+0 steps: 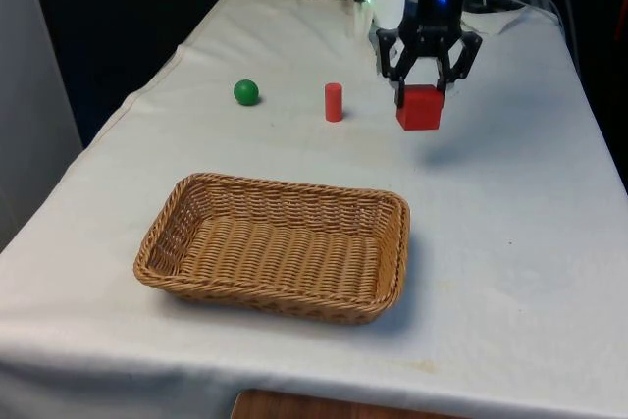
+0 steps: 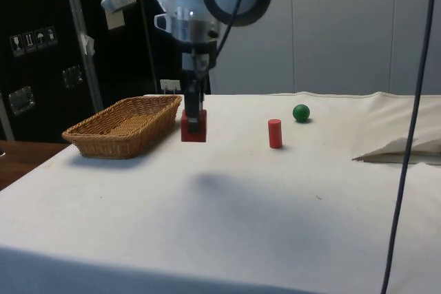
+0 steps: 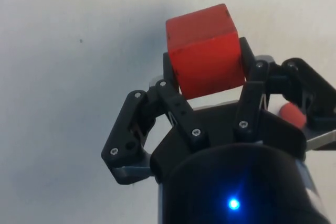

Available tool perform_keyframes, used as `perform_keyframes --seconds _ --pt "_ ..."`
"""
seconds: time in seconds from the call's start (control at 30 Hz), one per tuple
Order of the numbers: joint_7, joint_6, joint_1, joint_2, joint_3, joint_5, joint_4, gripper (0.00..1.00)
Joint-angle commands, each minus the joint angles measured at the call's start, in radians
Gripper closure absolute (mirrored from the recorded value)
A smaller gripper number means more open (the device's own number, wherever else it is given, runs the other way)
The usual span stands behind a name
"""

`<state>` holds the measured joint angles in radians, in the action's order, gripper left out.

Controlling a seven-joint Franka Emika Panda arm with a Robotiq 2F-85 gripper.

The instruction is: Pick up the object to the left of the cylinder and place it into the basket.

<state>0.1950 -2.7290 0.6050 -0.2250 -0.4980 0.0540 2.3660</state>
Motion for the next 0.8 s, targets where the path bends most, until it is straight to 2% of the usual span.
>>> perform_keyframes --seconds 0.0,0.1,0.13,0.17,0.2,0.4,0.43,0.5,0.67,0.7,0.73,0.77 --pt "0.029 0.008 -0.015 -0.002 0.015 0.033 -0.014 1.0" --pt "0.054 0.009 -0.021 -0.024 0.013 0.059 -0.042 1.0" --pt "0.036 0.001 -0.009 -0.033 -0.001 0.041 -0.041 1.0" --pt "0.064 0.009 -0.024 -0.031 0.012 0.068 -0.051 1.0" --pt "0.072 0.008 -0.026 -0.037 0.01 0.076 -0.058 1.0" --pt "0.105 0.041 -0.029 -0.046 -0.018 0.094 -0.113 1.0" --pt "0.095 0.033 -0.023 -0.055 -0.025 0.085 -0.115 1.0" --pt "0.109 0.065 -0.032 -0.046 -0.026 0.094 -0.139 1.0" --pt "0.115 0.101 -0.036 -0.05 -0.038 0.095 -0.187 1.0" --pt "0.103 0.087 -0.028 -0.053 -0.043 0.085 -0.177 1.0" --pt "0.116 0.107 -0.036 -0.052 -0.041 0.096 -0.196 1.0" --pt "0.118 0.114 -0.037 -0.055 -0.043 0.097 -0.207 1.0"
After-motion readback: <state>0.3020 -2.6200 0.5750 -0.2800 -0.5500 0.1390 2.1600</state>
